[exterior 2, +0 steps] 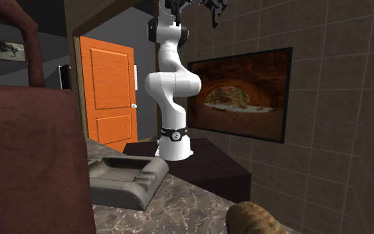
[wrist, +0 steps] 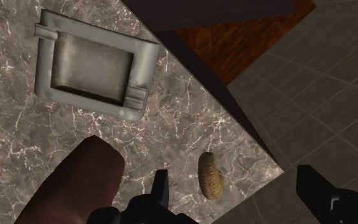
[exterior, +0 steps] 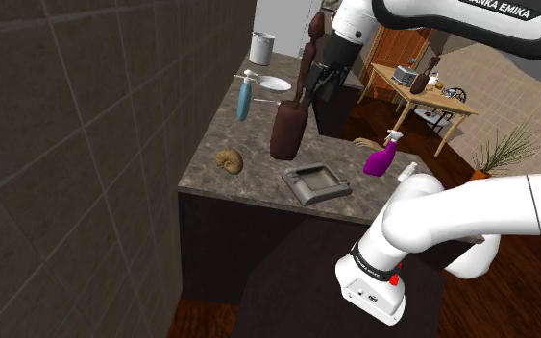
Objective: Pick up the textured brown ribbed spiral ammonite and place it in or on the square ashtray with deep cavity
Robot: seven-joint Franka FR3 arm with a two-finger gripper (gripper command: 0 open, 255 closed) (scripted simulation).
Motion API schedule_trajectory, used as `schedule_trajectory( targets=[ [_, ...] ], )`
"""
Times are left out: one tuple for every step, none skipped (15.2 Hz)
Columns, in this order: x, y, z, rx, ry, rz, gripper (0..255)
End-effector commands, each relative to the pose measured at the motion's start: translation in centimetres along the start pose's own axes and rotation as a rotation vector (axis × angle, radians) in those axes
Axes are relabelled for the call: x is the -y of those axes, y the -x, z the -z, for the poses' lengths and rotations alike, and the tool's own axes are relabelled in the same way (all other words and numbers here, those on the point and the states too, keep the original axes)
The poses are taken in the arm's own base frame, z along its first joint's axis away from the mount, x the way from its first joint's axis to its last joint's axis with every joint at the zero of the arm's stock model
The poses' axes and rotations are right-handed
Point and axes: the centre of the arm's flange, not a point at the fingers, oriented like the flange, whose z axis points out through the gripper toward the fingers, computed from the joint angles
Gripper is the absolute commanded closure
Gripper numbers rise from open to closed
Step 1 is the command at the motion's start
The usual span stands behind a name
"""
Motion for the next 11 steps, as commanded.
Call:
schedule_trajectory(
  targets=[
    [0.0, 0.0, 0.0, 0.0, 0.0, 0.0, 0],
    [-0.2, -0.8, -1.1, 0.002, -0.004, 0.007, 0],
    [-0.3, -1.5, -2.2, 0.005, -0.009, 0.014, 0],
    [-0.5, -2.3, -3.3, 0.007, -0.013, 0.021, 0],
    [-0.6, -3.1, -4.4, 0.009, -0.018, 0.028, 0],
    [-0.7, -3.9, -5.5, 0.012, -0.022, 0.035, 0],
    [-0.9, -4.6, -6.6, 0.014, -0.026, 0.043, 0],
    [-1.0, -5.4, -7.7, 0.016, -0.031, 0.05, 0],
    [-1.1, -6.2, -8.8, 0.019, -0.035, 0.057, 0],
    [-1.2, -6.9, -9.9, 0.021, -0.04, 0.064, 0],
    [-1.2, -7.7, -11.0, 0.023, -0.044, 0.071, 0]
  ],
)
